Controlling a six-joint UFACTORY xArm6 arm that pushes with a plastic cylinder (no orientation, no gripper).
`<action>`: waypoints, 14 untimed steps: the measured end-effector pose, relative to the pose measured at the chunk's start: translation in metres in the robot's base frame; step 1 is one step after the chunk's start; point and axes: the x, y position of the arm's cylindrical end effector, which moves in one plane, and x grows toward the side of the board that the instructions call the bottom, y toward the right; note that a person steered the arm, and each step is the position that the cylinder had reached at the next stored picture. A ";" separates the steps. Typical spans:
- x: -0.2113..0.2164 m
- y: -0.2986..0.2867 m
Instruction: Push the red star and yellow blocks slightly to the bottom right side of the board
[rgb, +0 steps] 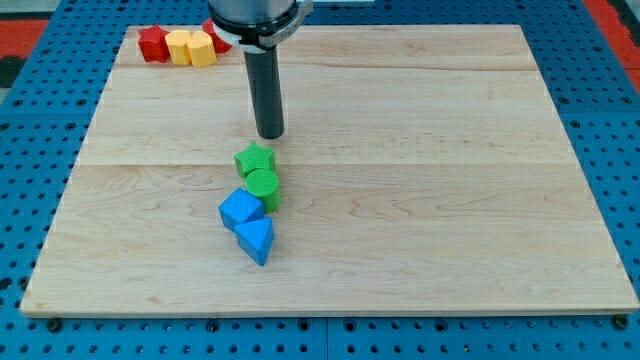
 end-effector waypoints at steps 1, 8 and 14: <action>-0.006 -0.033; -0.180 -0.237; -0.165 -0.122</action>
